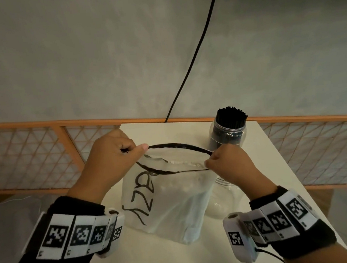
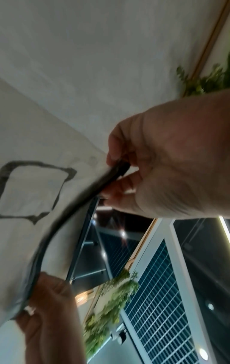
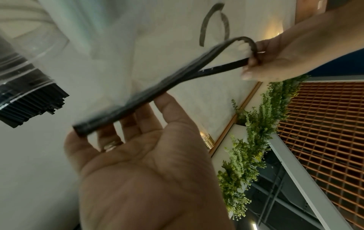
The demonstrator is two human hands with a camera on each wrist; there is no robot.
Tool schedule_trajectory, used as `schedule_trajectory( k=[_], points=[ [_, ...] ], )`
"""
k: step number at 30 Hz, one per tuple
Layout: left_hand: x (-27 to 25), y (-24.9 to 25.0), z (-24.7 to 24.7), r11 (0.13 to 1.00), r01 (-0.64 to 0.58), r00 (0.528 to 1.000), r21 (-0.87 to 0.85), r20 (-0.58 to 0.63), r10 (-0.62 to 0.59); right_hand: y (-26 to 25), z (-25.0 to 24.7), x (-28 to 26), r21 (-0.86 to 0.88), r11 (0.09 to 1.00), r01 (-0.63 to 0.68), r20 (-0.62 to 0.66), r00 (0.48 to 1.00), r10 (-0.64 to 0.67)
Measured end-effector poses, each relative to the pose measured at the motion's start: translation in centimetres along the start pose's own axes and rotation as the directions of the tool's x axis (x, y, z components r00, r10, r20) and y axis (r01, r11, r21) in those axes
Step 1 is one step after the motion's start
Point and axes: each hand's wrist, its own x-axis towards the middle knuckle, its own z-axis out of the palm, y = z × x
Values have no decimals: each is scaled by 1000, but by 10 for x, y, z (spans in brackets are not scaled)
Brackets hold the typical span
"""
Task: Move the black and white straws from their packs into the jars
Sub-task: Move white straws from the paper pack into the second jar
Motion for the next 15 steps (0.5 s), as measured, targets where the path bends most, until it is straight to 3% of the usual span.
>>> schedule_trajectory(
  k=[3, 6, 8, 11, 15],
  points=[
    [-3, 0, 8, 983, 28, 996, 179, -91, -12, -6, 4, -15, 18, 999, 39, -103, 994, -37],
    [-7, -4, 14, 964, 11, 998, 265, -65, 7, -10, 7, -24, 4, 998, 65, -107, 992, -65],
    [-10, -9, 17, 948, -17, 1000, 317, 11, 14, -8, 11, -30, -43, 998, 56, -31, 998, -57],
    [-15, -13, 19, 903, 23, 991, 429, 106, -75, -7, 17, -35, -69, 996, 49, 93, 995, -43],
    [-26, -15, 26, 852, 98, 951, 514, 204, -232, -2, 31, -34, 53, 998, 46, 199, 978, -56]
  ],
)
